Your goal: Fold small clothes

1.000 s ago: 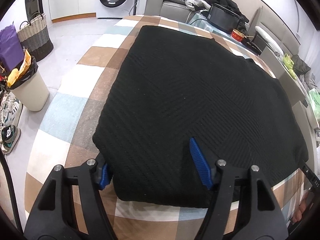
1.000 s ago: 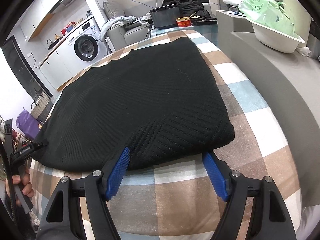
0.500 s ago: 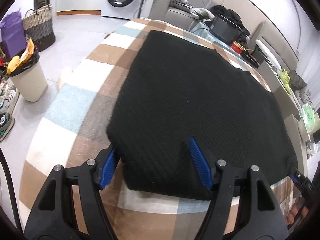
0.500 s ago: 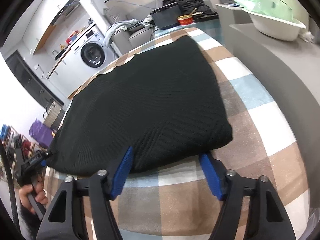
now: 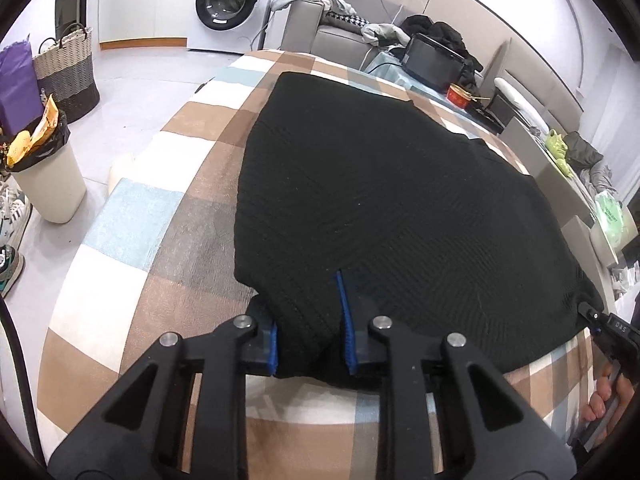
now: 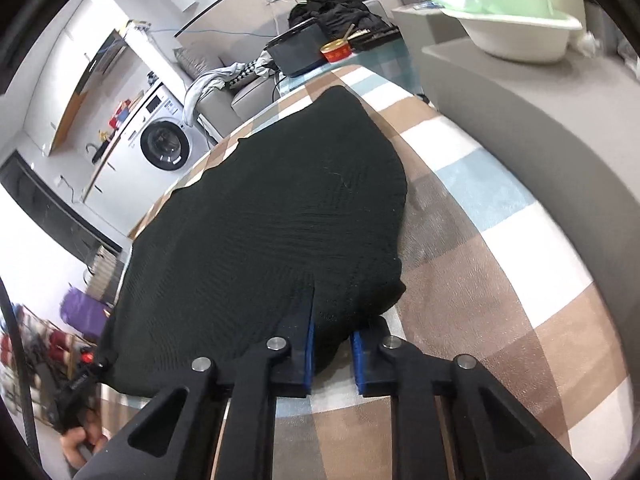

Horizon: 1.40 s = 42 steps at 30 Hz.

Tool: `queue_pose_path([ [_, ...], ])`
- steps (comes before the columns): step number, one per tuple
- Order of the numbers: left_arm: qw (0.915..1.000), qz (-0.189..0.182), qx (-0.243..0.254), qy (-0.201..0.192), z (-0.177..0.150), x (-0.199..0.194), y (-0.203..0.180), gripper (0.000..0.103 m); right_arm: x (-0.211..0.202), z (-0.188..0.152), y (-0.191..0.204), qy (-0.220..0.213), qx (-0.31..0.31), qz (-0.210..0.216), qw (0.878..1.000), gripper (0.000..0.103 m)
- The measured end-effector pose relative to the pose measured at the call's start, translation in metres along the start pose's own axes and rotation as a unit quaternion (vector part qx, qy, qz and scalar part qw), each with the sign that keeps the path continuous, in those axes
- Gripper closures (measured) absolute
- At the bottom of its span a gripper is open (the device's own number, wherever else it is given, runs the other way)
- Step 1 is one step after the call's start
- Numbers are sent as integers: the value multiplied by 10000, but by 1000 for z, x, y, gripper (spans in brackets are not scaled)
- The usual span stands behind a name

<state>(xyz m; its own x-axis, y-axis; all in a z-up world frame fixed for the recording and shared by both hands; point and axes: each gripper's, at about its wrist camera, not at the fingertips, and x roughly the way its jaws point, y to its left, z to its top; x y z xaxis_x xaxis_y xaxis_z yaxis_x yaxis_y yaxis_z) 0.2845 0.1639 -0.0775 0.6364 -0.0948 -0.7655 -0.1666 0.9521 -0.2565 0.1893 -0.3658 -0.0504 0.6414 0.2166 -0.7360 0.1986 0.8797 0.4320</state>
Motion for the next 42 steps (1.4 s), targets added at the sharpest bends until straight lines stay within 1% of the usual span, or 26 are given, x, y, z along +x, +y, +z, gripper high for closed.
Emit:
queue_pose_path([
  [6,9999,-95,-2,38,-16,-19,9,83,-11,-7,-7,109,18,147,9998,91],
  [12,9999,-125,-28,104,-42,-44,19,83,-38,-40,-17,369,-196,259,9988,90],
  [15,9999,-59,-14,139,-51,-48,20,81,-43,-47,-22,405,-256,297,9984,86],
  [17,9999,-5,-44,117,-53,-53,20,80,-46,-44,-27,456,-120,358,9982,78],
  [18,9999,-6,-71,106,-53,-55,21,80,-47,-43,-30,454,-46,376,9982,77],
  [21,9999,-28,-87,52,-54,-62,22,80,-51,-37,-36,351,184,555,9977,69],
  [22,10000,-31,-74,50,-54,-63,22,80,-49,-34,-37,317,217,607,9974,62],
  [23,10000,-18,-58,64,-55,-63,22,80,-49,-33,-37,278,254,628,9973,61],
  [29,9999,83,14,100,-56,-65,19,80,-52,-34,-42,264,651,757,9947,59],
  [32,9998,121,-4,128,-56,-64,17,80,-53,-33,-43,145,731,592,9955,61],
  [33,9998,139,-1,126,-56,-65,16,80,-52,-32,-43,113,723,533,9959,66],
  [34,9998,144,2,125,-55,-64,17,80,-51,-30,-42,66,700,474,9964,79],
  [36,9999,134,7,107,-55,-66,17,80,-53,-29,-41,16,621,439,9971,87],
  [37,9999,127,13,103,-55,-66,17,80,-59,-30,-38,-6,456,454,9979,90],
  [39,9999,133,31,79,-56,-68,18,80,-67,-33,-35,-44,169,369,9992,91],
  [42,9999,122,29,117,-57,-66,21,80,-70,-39,-37,84,12,252,9996,91],
])
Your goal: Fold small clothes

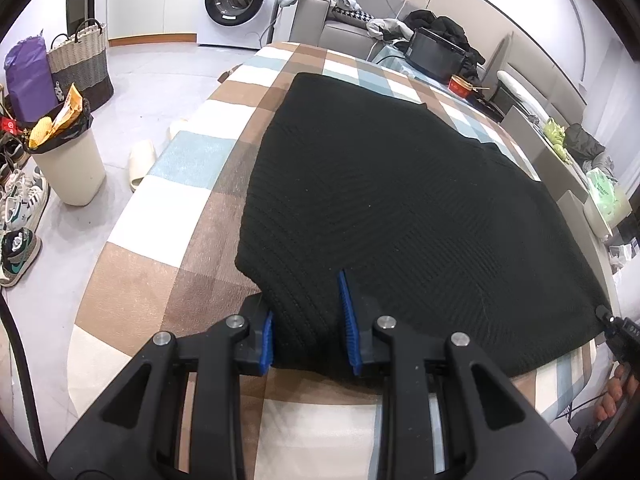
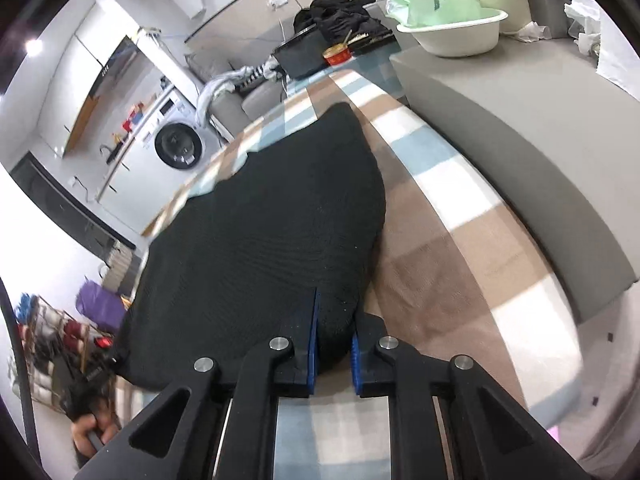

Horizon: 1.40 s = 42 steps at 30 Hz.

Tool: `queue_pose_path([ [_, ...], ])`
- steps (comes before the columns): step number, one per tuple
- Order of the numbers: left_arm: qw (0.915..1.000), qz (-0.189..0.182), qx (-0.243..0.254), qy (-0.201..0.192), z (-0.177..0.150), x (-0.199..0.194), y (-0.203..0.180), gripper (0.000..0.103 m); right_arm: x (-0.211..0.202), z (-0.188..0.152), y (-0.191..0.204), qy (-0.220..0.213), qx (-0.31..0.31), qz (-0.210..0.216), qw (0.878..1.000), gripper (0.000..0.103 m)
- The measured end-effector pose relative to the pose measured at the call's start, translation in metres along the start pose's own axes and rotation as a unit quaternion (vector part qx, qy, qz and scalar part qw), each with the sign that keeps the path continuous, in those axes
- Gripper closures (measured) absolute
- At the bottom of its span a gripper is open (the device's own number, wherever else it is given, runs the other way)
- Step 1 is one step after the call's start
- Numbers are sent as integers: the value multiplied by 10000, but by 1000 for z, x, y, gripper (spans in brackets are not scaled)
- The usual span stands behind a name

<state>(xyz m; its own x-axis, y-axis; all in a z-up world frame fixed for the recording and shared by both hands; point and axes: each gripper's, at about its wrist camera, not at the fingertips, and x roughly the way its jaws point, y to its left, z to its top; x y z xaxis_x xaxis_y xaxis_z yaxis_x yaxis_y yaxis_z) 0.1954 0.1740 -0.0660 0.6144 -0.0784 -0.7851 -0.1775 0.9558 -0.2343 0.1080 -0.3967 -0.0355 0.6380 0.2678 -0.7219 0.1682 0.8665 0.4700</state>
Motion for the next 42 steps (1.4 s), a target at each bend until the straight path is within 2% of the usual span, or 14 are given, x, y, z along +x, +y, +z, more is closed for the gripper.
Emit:
queue_pose_path([
  [5,10000,-58,31,15,1,0,2,80,6,-3,-11,166,50,-155,9997,86],
  [12,9999,-76,-61,-62,-3,-15,7,80,-5,3,-15,66,-110,24,9999,77],
  [16,9996,-117,-208,-114,-14,-28,19,80,2,8,-13,247,-244,64,9994,75],
  [22,9991,-14,-323,-275,-20,-45,36,80,7,11,-5,299,-477,95,9984,65],
  [25,9985,-66,-474,-256,-12,-41,39,80,16,12,-3,397,-460,5,9982,66],
  [28,9986,-201,-261,-404,-3,-42,24,80,19,12,3,326,-562,-246,9976,88],
  [30,9988,-215,-64,-428,1,-42,11,80,11,12,7,165,-679,-178,9974,92],
  [32,9988,-282,101,-383,4,-40,0,80,10,11,9,149,-830,-368,9958,95],
  [35,9984,-397,227,-327,5,-38,-16,80,15,11,1,235,-700,-625,9953,96],
  [37,9981,-488,298,-248,3,-35,-28,80,15,12,-1,237,-664,-642,9954,96],
  [42,9957,-715,582,-114,-7,-32,-64,80,0,15,5,49,-825,-616,9947,85],
])
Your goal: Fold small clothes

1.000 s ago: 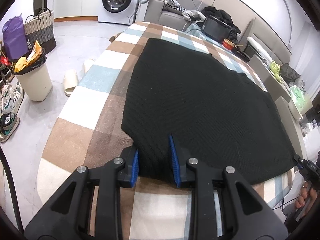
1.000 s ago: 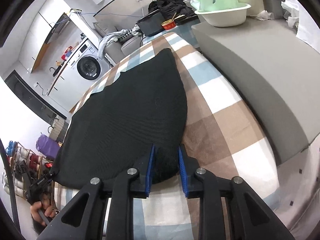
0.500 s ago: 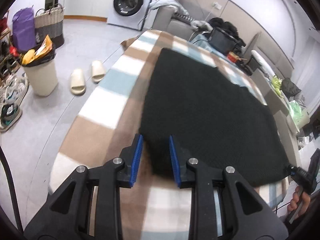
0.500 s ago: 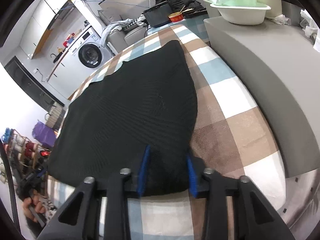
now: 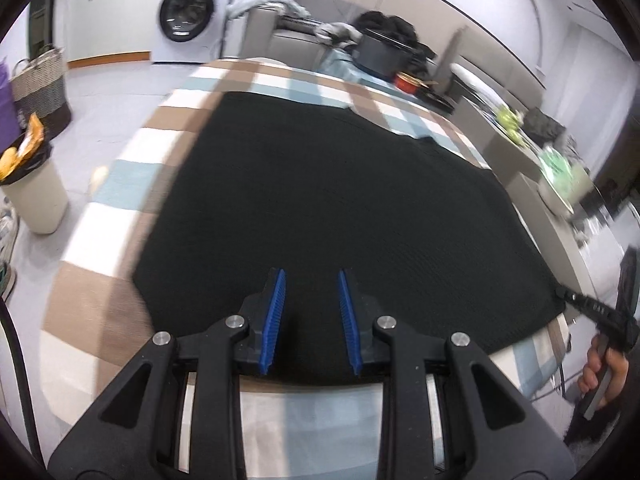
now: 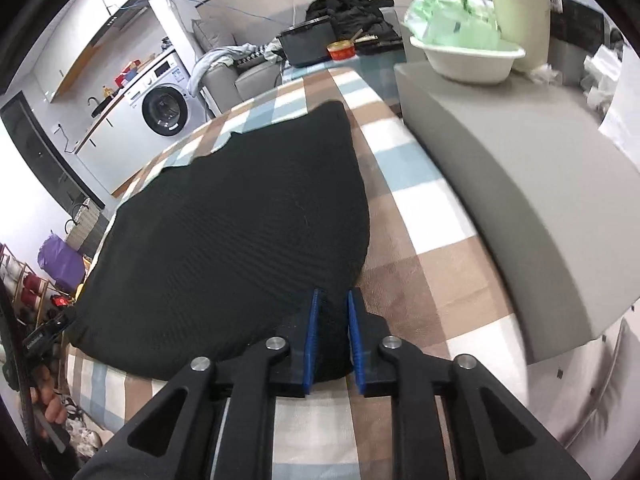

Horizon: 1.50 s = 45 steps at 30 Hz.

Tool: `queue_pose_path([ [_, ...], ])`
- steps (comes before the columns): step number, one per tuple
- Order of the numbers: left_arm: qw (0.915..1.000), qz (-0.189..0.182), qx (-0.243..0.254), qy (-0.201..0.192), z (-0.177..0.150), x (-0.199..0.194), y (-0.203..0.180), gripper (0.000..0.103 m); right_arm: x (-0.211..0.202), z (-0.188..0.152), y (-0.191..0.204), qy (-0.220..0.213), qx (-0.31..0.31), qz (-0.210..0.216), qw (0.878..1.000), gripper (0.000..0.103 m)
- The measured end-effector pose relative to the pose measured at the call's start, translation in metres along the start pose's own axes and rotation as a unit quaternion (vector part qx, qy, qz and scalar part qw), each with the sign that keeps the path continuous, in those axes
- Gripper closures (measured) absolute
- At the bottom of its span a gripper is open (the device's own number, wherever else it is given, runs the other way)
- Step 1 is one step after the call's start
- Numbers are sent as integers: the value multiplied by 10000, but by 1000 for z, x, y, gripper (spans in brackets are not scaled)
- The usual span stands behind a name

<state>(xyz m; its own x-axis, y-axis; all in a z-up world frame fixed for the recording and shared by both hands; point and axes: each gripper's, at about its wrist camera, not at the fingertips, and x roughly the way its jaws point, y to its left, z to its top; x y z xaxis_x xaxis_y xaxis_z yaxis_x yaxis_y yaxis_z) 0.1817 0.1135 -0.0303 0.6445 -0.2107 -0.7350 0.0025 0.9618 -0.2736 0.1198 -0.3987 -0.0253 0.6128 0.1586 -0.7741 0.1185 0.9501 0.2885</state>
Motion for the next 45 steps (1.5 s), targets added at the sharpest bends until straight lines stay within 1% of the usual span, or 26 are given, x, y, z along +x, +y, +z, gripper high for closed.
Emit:
queue_pose_path([
  [1,9999,-68,120,48,-1,3,-11,80,-3,1,0,-48,-31,53,10000,81],
  [2,9996,-121,220,85,-2,7,-21,79,-3,2,0,-53,-44,123,9999,73],
  [4,9984,-214,491,192,-4,16,-46,76,2,2,-1,35,9,277,9996,67],
  [5,9976,-248,612,228,-5,20,-58,76,5,1,-1,79,50,332,9994,67],
  [6,9964,-304,741,275,-7,23,-71,72,7,-2,-2,122,67,369,9992,67],
  [7,9944,-390,913,354,-9,29,-87,63,8,-4,-3,136,88,371,9992,67],
  [9,9913,-487,1140,435,-14,37,-113,52,13,-5,-6,194,188,445,9986,67],
  [12,9833,-657,1592,591,-26,49,-159,49,20,-5,-11,282,278,405,9984,67],
  [15,9764,-747,1909,676,-37,60,-195,43,23,-4,-16,325,486,678,9960,67],
  [16,9743,-784,1984,721,-41,64,-205,43,22,-2,-13,280,450,724,9960,73],
  [17,9727,-804,2039,759,-45,66,-213,43,20,0,-10,211,371,738,9964,83],
  [19,9698,-867,2127,816,-50,73,-229,43,14,2,0,45,137,775,9969,95],
  [21,9681,-874,2180,873,-53,77,-238,43,8,3,5,-27,-96,779,9969,97],
  [22,9673,-855,2207,907,-55,80,-242,43,7,2,4,23,-207,555,9982,98],
  [25,9650,-815,2281,1003,-58,89,-245,41,19,-3,-4,321,-227,269,9989,98],
  [27,9652,-794,2268,1031,-56,92,-245,41,21,-5,-9,333,-136,385,9986,98],
  [29,9653,-881,2229,1041,-51,93,-249,41,14,-5,-13,216,-64,525,9984,90],
  [30,9649,-973,2210,1030,-49,92,-252,41,12,-4,-16,193,-14,604,9980,89],
  [32,9622,-1168,2253,989,-46,92,-262,40,14,-2,-21,191,164,769,9967,79],
  [34,9576,-1235,2409,982,-48,95,-275,40,20,2,-22,246,200,757,9966,78],
  [36,9533,-1277,2523,1064,-53,101,-283,40,30,3,-20,342,266,789,9959,78],
  [37,9521,-1257,2563,1101,-56,104,-286,40,31,4,-18,334,306,845,9954,78],
  [38,9520,-1210,2603,1060,-59,105,-288,40,32,4,-16,314,276,859,9954,84],
  [39,9506,-1192,2684,1001,-61,105,-290,38,32,4,-14,300,169,845,9958,93],
  [42,9494,-1195,2731,991,-64,105,-294,35,21,8,-6,152,-110,798,9966,96],
  [45,9480,-1196,2783,972,-67,105,-294,35,23,8,-14,255,-138,410,9987,98],
])
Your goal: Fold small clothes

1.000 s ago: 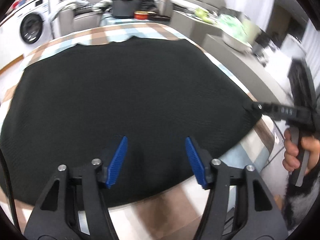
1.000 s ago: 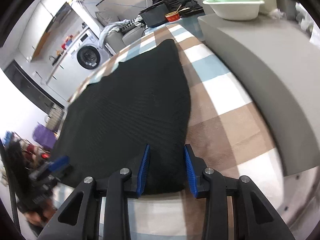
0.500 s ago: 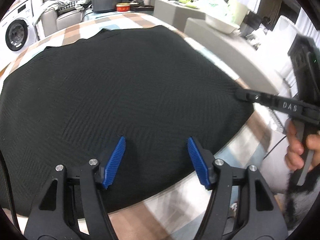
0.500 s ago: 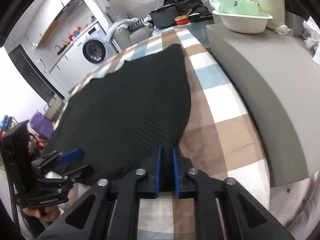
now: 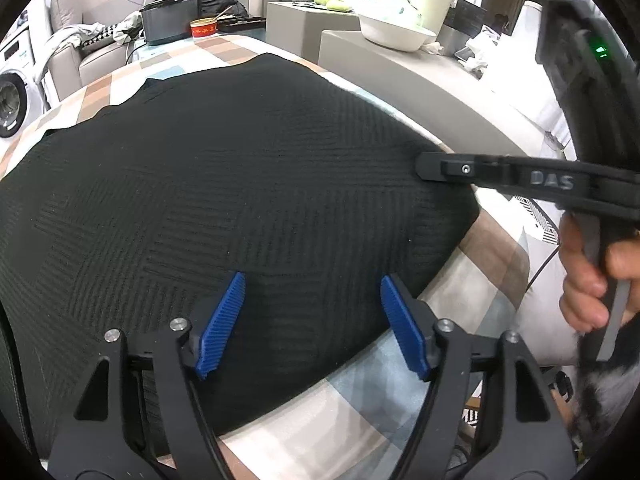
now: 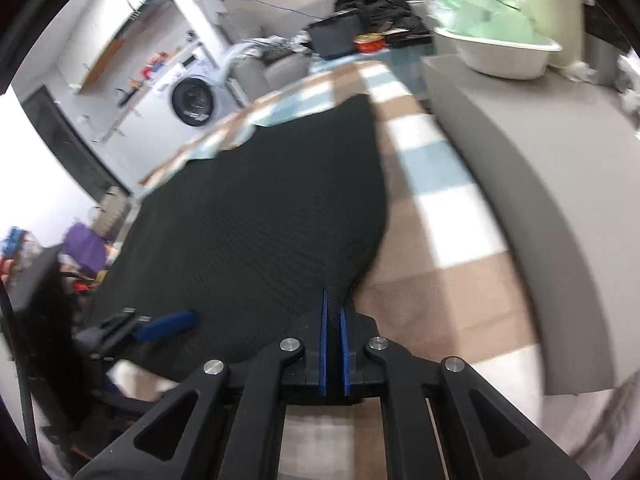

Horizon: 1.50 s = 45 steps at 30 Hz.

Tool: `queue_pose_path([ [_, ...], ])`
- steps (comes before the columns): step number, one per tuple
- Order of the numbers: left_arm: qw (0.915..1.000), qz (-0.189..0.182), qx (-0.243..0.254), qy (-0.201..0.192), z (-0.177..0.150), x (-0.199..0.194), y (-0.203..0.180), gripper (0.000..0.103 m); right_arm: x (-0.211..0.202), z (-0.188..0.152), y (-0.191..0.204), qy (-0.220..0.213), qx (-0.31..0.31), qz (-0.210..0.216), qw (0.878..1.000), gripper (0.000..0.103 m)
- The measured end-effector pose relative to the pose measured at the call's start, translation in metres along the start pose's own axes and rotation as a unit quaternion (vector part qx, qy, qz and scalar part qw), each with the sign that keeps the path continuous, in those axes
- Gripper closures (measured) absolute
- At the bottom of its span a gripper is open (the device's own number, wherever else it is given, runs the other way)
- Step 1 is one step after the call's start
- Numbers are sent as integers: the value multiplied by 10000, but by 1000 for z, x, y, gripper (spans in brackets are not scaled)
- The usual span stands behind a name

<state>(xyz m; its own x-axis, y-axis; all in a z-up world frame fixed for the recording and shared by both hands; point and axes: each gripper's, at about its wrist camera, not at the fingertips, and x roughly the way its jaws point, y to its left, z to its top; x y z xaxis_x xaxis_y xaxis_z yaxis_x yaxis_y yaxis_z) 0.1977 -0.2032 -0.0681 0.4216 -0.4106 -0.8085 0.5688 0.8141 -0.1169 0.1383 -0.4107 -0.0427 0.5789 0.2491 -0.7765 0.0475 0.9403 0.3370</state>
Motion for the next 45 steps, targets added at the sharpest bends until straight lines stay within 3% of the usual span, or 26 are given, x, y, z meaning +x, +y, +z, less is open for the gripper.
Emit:
queue_pose_path([
  [2,10000,-38,-12,-24,-3,-3,1,35,8,-3,-9,199,86,-211,9995,98],
  [5,9998,-121,-168,-61,-6,-12,12,35,-5,0,-3,-61,83,-173,9998,93],
  [8,9980,36,-580,-235,-11,-34,41,35,-21,5,6,-355,-1,-169,9992,88],
  [13,9847,842,-1409,-578,-40,-81,120,35,-27,2,53,-505,-641,177,9965,68],
  [16,9746,1219,-1792,-564,-61,-92,160,35,-7,-7,86,-271,-997,398,9939,65],
  [18,9716,1326,-1908,-442,-70,-90,177,35,13,-10,107,-80,-1184,424,9920,65],
  [20,9744,1245,-1850,-285,-78,-83,185,42,33,-16,129,58,-1410,432,9890,65],
  [24,9785,1324,-1536,-390,-86,-83,184,42,62,-32,161,256,-1859,291,9818,65],
  [25,9788,1328,-1506,-405,-89,-84,185,42,63,-37,167,129,-2058,113,9784,65],
  [29,9754,1483,-1580,-407,-103,-94,194,42,60,-33,149,54,-2009,-278,9792,65],
  [32,9695,1638,-1765,-451,-122,-111,206,43,47,-26,109,-34,-1649,-820,9829,65],
  [36,9673,1520,-1945,-582,-140,-133,214,45,30,-17,72,-102,-1225,-1143,9858,66],
  [40,9595,1795,-2041,-737,-146,-152,218,45,16,-13,55,-142,-856,-828,9928,66],
  [42,9545,1711,-2282,-872,-149,-162,226,45,9,-9,42,-164,-695,-777,9944,66],
  [43,9511,1641,-2431,-972,-153,-169,232,45,6,-7,36,-183,-592,-743,9953,65],
  [45,9411,1887,-2617,-1011,-156,-175,241,45,2,-11,27,-142,-406,-637,9970,64],
])
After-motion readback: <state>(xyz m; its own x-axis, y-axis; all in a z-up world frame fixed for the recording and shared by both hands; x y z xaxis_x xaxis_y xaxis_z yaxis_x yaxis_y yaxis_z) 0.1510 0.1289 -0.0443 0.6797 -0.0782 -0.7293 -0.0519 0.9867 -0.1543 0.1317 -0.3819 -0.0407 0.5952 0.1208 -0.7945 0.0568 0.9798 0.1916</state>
